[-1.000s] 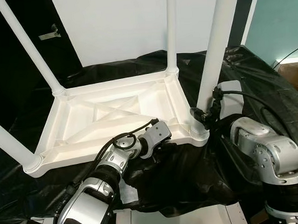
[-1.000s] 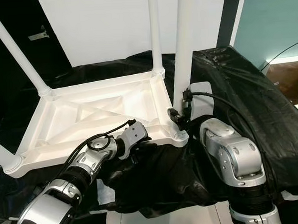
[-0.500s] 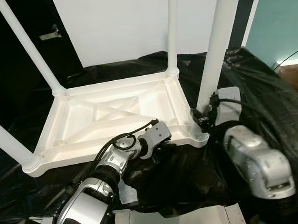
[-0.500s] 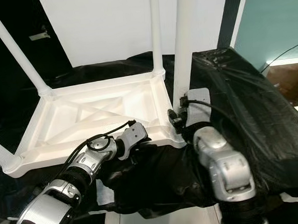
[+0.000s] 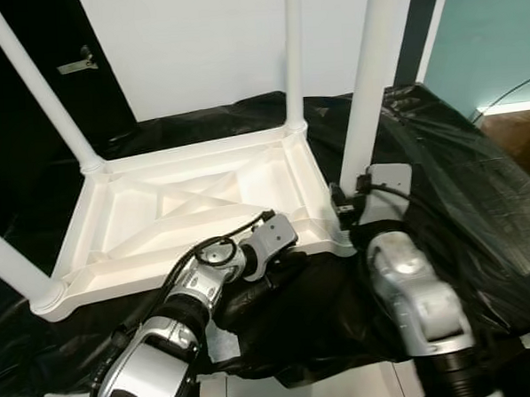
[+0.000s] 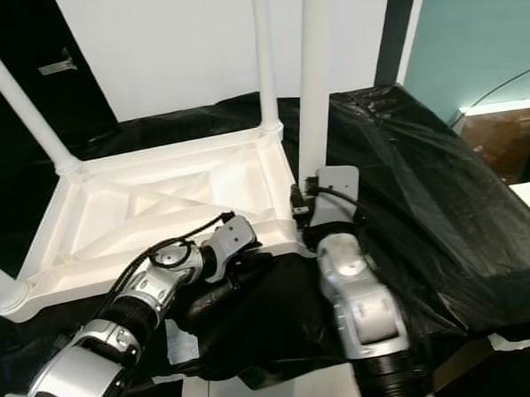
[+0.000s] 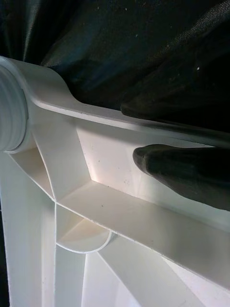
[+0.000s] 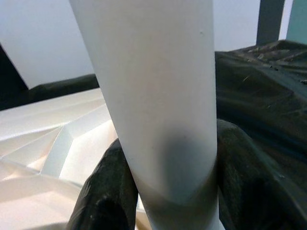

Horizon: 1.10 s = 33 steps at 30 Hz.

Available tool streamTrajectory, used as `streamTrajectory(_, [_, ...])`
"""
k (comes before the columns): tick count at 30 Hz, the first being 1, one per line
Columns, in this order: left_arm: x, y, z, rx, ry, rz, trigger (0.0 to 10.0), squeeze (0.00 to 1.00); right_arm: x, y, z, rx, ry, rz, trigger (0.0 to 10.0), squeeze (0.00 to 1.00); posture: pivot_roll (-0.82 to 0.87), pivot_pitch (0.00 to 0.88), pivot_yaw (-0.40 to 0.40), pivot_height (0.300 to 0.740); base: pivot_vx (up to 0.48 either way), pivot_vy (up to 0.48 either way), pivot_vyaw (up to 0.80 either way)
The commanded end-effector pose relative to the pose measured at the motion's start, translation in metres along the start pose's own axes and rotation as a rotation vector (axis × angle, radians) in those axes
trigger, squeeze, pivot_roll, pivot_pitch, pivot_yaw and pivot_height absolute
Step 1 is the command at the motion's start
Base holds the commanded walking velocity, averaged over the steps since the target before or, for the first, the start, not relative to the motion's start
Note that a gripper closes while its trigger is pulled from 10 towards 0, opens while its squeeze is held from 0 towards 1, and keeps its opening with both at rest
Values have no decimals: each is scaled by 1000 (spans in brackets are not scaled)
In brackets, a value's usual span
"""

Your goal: Building children table

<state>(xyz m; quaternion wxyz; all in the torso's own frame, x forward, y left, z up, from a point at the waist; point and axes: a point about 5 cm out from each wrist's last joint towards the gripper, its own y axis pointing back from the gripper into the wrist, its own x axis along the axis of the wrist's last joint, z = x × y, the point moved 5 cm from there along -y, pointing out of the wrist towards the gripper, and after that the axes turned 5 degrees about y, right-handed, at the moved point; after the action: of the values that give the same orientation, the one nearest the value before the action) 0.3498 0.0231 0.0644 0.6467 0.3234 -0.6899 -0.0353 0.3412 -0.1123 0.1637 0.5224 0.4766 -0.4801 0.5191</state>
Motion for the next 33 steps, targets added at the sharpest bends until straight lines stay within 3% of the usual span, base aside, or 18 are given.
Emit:
streamTrajectory(1, [-36, 3, 8, -2, 54, -112, 10000, 0, -55, 3, 17, -88, 8, -208, 10000, 0, -119, 35, 81, 740, 0, 0, 0])
streamTrajectory(6, [-38, 6, 7, 7, 59, -116, 10000, 0, -52, -3, 6, -102, 13, -136, 10000, 0, -102, 32, 79, 740, 0, 0, 0])
streamTrajectory(11, [-39, 5, 8, 9, 63, -116, 10000, 0, -52, -4, 8, -135, 21, -87, 10000, 0, -101, 31, 76, 740, 0, 0, 0])
streamTrajectory(12, [-39, 5, 8, 10, 64, -116, 10000, 0, -52, -3, 8, -141, 23, -76, 10000, 580, -101, 31, 75, 740, 0, 0, 0])
streamTrajectory(13, [-39, 5, 8, 11, 65, -116, 10000, 0, -53, -4, 6, -134, 21, -68, 10000, 1000, -103, 29, 74, 740, 0, 0, 0])
streamTrajectory(18, [-39, 5, 8, 14, 66, -114, 10000, 0, -52, -5, 3, -108, 24, -51, 10000, 1000, -107, 28, 70, 740, 0, 0, 0])
streamTrajectory(19, [-39, 5, 8, 15, 67, -113, 10000, 0, -51, -6, 4, -98, 30, -42, 10000, 71, -109, 28, 69, 740, 0, 0, 0])
streamTrajectory(20, [-39, 5, 8, 15, 67, -113, 10000, 0, -51, -6, 4, -98, 30, -42, 10000, 71, -109, 28, 69, 740, 0, 0, 0])
streamTrajectory(21, [-39, 5, 7, 19, 67, -112, 10000, 0, -50, -4, 4, -66, 52, -15, 10000, 0, -115, 25, 66, 740, 0, 0, 0])
streamTrajectory(27, [-39, 5, 7, 23, 68, -113, 10000, 0, -42, 1, -2, 31, 130, 54, 10000, 0, -122, 22, 63, 740, 0, 0, 0])
streamTrajectory(31, [-36, 2, 7, 21, 59, -108, 10000, 0, -23, 4, 1, 250, 255, 164, 10000, 0, -147, 15, 66, 740, 0, 0, 0])
streamTrajectory(33, [-36, 1, 7, 19, 56, -107, 10000, 0, -21, 3, 4, 276, 273, 172, 10000, 0, -150, 14, 67, 740, 0, 0, 0])
